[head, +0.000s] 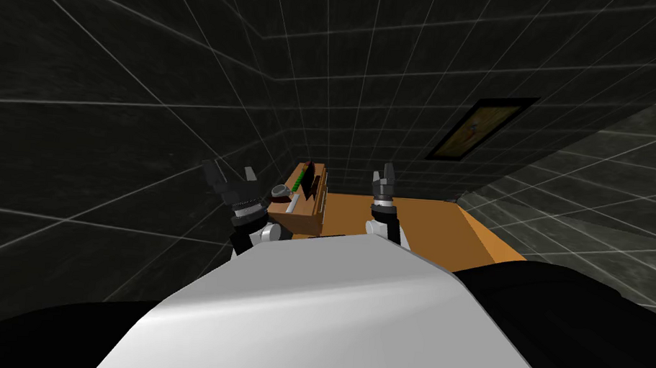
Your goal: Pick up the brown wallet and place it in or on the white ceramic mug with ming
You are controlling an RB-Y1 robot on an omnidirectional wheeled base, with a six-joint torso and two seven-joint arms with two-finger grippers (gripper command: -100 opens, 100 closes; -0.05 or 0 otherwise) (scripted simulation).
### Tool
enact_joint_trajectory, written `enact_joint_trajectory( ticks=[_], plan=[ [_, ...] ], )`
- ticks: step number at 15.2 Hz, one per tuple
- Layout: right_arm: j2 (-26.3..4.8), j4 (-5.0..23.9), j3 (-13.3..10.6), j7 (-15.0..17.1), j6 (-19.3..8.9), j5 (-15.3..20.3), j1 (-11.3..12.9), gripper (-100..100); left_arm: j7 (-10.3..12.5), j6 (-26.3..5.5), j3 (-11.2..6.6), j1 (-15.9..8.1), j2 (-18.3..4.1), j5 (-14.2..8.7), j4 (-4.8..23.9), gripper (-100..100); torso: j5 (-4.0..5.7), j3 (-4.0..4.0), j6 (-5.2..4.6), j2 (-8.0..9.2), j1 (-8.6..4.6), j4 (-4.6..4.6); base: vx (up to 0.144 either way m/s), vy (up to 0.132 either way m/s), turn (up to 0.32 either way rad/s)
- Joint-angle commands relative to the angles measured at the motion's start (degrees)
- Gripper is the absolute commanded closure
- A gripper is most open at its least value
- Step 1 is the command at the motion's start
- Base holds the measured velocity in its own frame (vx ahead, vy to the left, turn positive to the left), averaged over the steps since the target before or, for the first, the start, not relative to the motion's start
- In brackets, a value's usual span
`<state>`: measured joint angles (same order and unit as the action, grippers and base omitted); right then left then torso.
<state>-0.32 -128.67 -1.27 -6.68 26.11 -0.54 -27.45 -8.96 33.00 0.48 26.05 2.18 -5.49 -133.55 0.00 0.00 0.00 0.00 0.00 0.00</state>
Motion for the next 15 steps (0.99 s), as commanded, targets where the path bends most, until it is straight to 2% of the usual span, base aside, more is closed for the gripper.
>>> enact_joint_trajectory(
  ticks=[1,2,4,5,6,7,8,9,10,11,12,13,14,15],
  plan=[
    [0.0,0.0,0.0,0.0,0.0,0.0,0.0,0,0.1,-0.9,0.03,-0.7,-2.6,-0.2,0.8,-100,0.0,0.0,0.0,0.0,0.0,0.0,-0.005,0.003,-0.002],
    [0.0,0.0,0.0,0.0,0.0,0.0,0.0,0,0.1,-0.9,0.03,-0.7,-2.6,-0.2,0.8,-100,0.0,0.0,0.0,0.01,0.02,0.0,-0.009,0.006,-0.003],
    [0.0,0.0,0.0,0.0,0.0,0.0,0.0,0,0.4,-3.0,0.09,-2.4,-5.9,-0.6,2.8,-100,-0.01,-0.02,0.0,0.03,0.05,0.0,-0.019,0.01,-0.004],
    [0.0,0.0,0.0,0.0,0.0,0.0,0.0,0,0.4,-3.0,0.09,-2.4,-6.2,-0.6,2.8,-100,-0.02,-0.03,-0.01,0.06,0.07,-0.01,-0.024,0.011,-0.006],
    [0.0,0.0,0.0,0.0,0.0,0.0,0.0,0,0.6,-4.5,0.13,-3.5,-7.8,-0.9,4.2,-100,-0.02,-0.04,-0.01,0.07,0.07,-0.01,-0.026,0.011,-0.007],
    [0.0,0.0,0.0,0.0,0.0,0.0,0.0,0,0.6,-4.5,0.13,-3.5,-7.8,-0.9,4.2,-100,-0.02,-0.04,-0.01,0.07,0.08,-0.01,-0.028,0.016,-0.007],
    [0.0,0.0,0.0,0.0,0.0,0.0,0.0,0,0.9,-6.2,0.18,-4.9,-9.3,-1.2,5.9,-100,-0.02,-0.05,0.0,0.09,0.09,-0.02,-0.031,0.021,-0.004],
    [0.0,0.0,0.0,0.0,0.0,0.0,0.0,0,0.9,-6.2,0.18,-4.9,-9.3,-1.2,5.9,-100,-0.02,-0.05,-0.01,0.1,0.11,-0.02,-0.029,0.022,-0.006],
    [0.0,0.0,0.0,0.0,0.0,0.0,0.0,0,1.1,-8.1,0.23,-6.4,-10.6,-1.6,7.7,-100,-0.03,-0.06,-0.01,0.1,0.11,-0.02,-0.028,0.023,-0.007],
    [0.0,0.0,0.0,0.0,0.0,0.0,0.0,0,1.1,-8.2,0.23,-6.4,-10.6,-1.6,7.7,-100,-0.03,-0.05,-0.01,0.1,0.12,-0.02,-0.026,0.021,-0.009],
    [0.0,0.0,0.0,0.0,0.0,0.0,0.0,0,1.5,-9.9,0.29,-8.2,-11.7,-2.0,9.8,-100,-0.03,-0.05,-0.01,0.09,0.11,-0.02,-0.032,0.022,-0.008],
    [0.0,0.0,0.0,0.0,0.0,0.0,0.0,0,1.5,-10.4,0.29,-8.2,-11.7,-2.0,9.8,-100,-0.03,-0.05,-0.01,0.1,0.12,-0.02,-0.033,0.021,-0.008],
    [0.0,0.0,0.0,0.0,0.0,0.0,0.0,0,1.8,-11.9,0.36,-10.0,-12.7,-2.5,11.8,-100,-0.03,-0.06,-0.01,0.1,0.12,-0.02,-0.038,0.021,-0.007],
    [0.0,0.0,0.0,0.0,0.0,0.0,0.0,0,1.8,-12.8,0.36,-10.0,-12.7,-2.5,12.1,-100,-0.03,-0.06,-0.02,0.11,0.12,-0.02,-0.036,0.024,-0.011]
  ],
)
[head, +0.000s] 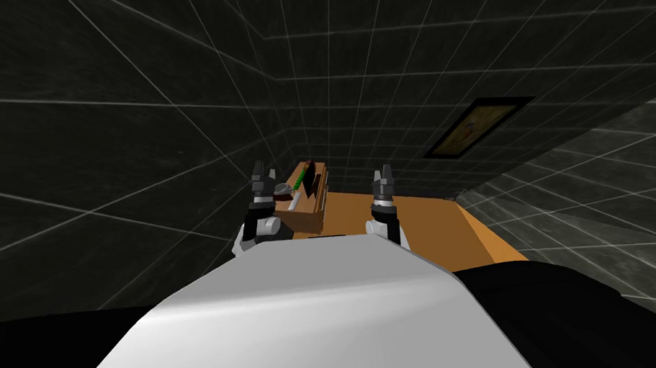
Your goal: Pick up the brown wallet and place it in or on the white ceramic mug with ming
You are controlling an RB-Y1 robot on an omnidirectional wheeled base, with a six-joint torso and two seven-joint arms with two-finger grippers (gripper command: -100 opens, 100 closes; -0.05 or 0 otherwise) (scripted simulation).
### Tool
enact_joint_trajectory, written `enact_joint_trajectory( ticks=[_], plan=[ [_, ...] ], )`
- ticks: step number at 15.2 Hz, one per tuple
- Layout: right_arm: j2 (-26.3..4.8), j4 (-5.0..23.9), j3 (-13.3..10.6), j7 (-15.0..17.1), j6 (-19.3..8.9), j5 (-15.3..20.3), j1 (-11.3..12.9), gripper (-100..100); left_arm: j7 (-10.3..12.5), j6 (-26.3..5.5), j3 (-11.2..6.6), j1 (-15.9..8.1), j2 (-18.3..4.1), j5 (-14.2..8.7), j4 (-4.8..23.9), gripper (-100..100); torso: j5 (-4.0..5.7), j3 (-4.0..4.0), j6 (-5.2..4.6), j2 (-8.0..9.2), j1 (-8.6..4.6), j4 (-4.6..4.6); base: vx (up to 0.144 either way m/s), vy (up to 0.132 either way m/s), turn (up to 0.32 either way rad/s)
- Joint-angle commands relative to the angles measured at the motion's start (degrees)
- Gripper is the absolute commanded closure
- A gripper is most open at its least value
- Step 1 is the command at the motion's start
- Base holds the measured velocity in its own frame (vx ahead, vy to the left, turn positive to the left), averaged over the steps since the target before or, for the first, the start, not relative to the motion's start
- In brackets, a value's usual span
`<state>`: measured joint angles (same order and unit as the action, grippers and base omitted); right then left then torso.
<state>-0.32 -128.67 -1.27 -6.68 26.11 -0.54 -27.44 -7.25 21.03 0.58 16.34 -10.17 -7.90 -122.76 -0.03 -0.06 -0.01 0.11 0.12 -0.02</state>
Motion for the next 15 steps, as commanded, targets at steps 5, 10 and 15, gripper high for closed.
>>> enact_joint_trajectory(
  ticks=[5,10,15],
  plan=[
    [0.0,0.0,0.0,0.0,0.0,0.0,0.0,0,0.9,-6.2,0.4,-4.6,-1.9,-1.1,6.5,-100,0.0,-0.01,0.0,0.02,0.02,-0.01,-0.038,0.025,-0.009],
    [0.0,0.0,0.0,0.0,0.0,0.0,0.0,0,1.7,-11.8,0.54,-9.4,-3.0,-2.2,12.3,-100,0.0,0.02,0.0,-0.03,-0.01,0.01,-0.027,0.023,-0.007],
    [0.0,0.0,0.0,0.0,0.0,0.0,0.0,0,2.7,-17.4,0.69,-14.4,-3.6,-3.4,17.6,-100,0.0,0.01,0.01,-0.03,0.0,0.0,-0.027,0.025,-0.008]
  ],
)
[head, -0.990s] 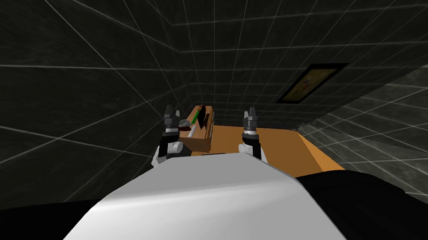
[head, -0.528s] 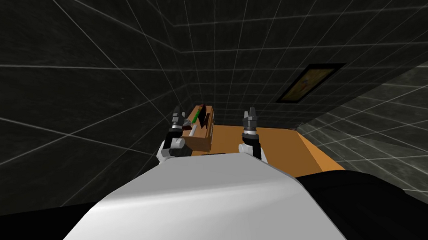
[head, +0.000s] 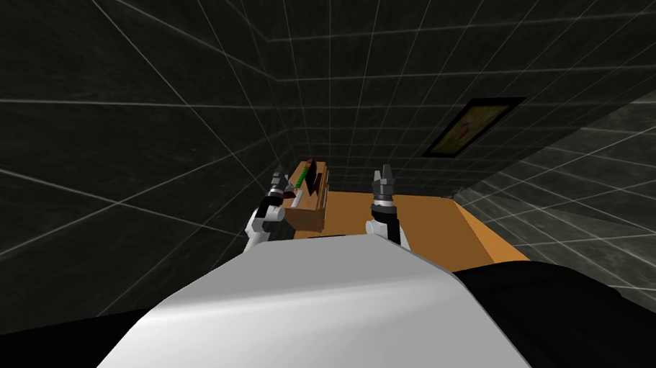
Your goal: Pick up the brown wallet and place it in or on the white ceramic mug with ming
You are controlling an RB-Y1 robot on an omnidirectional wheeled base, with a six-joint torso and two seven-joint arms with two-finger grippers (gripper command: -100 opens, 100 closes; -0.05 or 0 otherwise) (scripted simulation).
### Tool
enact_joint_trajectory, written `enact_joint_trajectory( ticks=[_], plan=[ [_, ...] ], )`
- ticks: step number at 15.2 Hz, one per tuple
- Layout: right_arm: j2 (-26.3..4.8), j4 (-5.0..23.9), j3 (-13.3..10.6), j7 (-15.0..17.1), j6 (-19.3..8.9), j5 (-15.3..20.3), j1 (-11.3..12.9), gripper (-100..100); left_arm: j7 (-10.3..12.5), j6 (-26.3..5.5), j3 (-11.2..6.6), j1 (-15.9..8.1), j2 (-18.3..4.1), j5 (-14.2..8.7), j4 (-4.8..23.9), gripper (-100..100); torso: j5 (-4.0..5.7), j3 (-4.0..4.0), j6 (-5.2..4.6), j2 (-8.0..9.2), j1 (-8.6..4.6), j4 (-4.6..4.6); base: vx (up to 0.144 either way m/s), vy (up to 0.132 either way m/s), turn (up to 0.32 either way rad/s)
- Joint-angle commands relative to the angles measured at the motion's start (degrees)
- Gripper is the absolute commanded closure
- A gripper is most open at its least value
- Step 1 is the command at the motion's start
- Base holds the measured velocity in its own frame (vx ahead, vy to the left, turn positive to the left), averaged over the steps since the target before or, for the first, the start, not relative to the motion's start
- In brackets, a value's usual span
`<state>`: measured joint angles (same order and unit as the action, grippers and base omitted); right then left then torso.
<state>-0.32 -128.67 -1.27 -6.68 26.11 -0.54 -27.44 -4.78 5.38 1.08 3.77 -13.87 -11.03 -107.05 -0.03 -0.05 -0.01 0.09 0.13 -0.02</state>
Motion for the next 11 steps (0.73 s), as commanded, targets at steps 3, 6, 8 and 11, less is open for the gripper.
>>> enact_joint_trajectory(
  ticks=[3,6,8,11],
  plan=[
    [0.0,0.0,0.0,0.0,0.0,0.0,0.0,0,0.7,-4.9,0.27,-4.3,0.0,-0.9,4.9,-100,0.0,0.0,0.01,0.01,-0.02,0.0,-0.031,0.025,-0.007],
    [0.0,0.0,0.0,0.0,0.0,0.0,0.0,0,1.2,-8.3,0.35,-7.2,-0.1,-1.5,8.4,-100,0.0,0.0,0.0,0.0,-0.03,0.0,-0.028,0.026,-0.009],
    [0.0,0.0,0.0,0.0,0.0,0.0,0.0,0,1.2,-10.0,0.35,-7.5,-0.1,-1.5,9.6,-100,0.0,0.01,0.0,-0.02,-0.01,0.0,-0.023,0.028,-0.009],
    [0.0,0.0,0.0,0.0,0.0,0.0,0.0,0,1.7,-13.6,0.42,-10.4,-0.1,-2.2,13.1,-100,-0.01,0.01,0.0,-0.02,0.01,0.01,-0.024,0.031,-0.007]
  ],
)
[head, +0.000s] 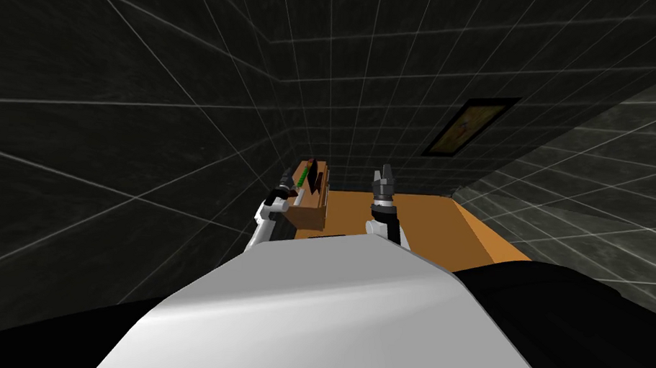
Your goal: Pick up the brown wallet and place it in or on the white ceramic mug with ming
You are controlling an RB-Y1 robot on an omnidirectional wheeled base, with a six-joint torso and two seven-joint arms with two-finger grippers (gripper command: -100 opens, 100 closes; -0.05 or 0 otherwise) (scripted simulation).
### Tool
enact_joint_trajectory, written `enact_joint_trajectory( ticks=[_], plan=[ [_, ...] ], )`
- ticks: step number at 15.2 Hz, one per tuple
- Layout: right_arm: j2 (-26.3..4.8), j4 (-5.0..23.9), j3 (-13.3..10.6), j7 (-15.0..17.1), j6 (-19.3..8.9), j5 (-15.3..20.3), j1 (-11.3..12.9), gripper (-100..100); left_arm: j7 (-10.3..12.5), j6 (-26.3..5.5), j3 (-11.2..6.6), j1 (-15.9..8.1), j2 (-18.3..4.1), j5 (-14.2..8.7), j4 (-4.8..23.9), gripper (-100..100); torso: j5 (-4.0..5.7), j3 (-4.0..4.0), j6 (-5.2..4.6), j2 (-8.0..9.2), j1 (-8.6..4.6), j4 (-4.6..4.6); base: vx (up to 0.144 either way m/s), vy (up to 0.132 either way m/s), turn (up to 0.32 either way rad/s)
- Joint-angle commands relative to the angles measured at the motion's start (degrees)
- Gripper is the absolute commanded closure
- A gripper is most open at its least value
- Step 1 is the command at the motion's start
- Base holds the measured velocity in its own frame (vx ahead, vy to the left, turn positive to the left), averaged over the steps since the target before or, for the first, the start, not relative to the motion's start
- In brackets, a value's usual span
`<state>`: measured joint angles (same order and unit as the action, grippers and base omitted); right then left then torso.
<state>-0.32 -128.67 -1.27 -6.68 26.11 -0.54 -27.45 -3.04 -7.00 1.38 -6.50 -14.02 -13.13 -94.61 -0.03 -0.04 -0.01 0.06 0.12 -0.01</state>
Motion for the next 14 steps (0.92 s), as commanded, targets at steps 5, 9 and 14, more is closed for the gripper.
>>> enact_joint_trajectory(
  ticks=[5,9,14],
  plan=[
    [0.0,0.0,0.0,0.0,0.0,0.0,0.0,0,1.1,-7.5,0.25,-6.0,0.3,-1.3,7.4,-100,0.0,0.0,-0.01,0.01,0.02,0.0,-0.027,0.035,-0.008],
    [0.0,0.0,0.0,0.0,0.0,0.0,0.0,0,1.6,-12.1,0.32,-8.9,0.5,-2.0,11.3,-100,0.0,-0.01,0.0,0.02,0.03,0.0,-0.025,0.033,-0.008],
    [0.0,0.0,0.0,0.0,0.0,0.0,0.0,0,2.7,-17.4,0.43,-14.4,1.0,-3.2,17.2,-100,0.0,0.02,0.01,-0.03,-0.01,0.01,-0.014,0.027,-0.004]
  ],
)
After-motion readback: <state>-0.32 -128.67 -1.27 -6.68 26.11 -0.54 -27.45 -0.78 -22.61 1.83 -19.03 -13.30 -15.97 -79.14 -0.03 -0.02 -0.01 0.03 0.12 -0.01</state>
